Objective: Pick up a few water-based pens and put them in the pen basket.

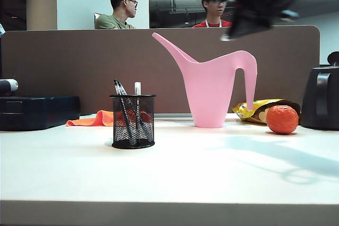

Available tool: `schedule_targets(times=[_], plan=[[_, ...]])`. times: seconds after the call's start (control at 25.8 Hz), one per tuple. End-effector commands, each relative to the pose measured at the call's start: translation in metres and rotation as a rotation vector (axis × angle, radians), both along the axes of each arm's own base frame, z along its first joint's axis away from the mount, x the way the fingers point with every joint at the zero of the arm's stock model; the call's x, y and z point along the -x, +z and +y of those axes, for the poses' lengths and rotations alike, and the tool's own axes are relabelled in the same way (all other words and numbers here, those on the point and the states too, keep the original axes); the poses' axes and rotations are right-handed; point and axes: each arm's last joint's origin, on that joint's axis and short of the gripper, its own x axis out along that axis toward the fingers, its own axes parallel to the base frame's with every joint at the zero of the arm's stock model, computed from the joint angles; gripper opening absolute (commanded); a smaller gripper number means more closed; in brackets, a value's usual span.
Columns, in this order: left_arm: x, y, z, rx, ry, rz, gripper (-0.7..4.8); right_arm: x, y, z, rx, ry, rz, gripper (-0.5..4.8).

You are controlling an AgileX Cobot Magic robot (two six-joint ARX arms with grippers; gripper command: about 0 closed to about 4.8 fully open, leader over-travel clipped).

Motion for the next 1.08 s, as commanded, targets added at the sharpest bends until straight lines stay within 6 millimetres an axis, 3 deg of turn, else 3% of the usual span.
schedule_targets(times=[0.04,0.19,0.35,0.74,1.08], plan=[[0.0,0.001,0.0,0.003,-0.001,0.002,-0.03,0.026,-0.003,-0.033,0.017,-0.075,0.04,-0.06],[0.0,0.001,0.0,0.003,0.0,0.002,-0.03,0.068,-0.009,-0.069,0.003,-0.159,0.012,-0.06],[0.0,0.001,0.0,0.002,0.006,0.002,-0.04,0.107,-0.023,-0.086,-0.006,-0.21,-0.017,-0.06],[-0.001,0.0,0.003,0.027,0.11,0.018,-0.05,0.17,-0.071,-0.112,-0.048,-0.349,-0.073,-0.06],[-0.002,0.003,0.005,0.05,0.175,-0.001,-0.05,0.213,-0.116,-0.113,-0.082,-0.344,-0.317,-0.06]])
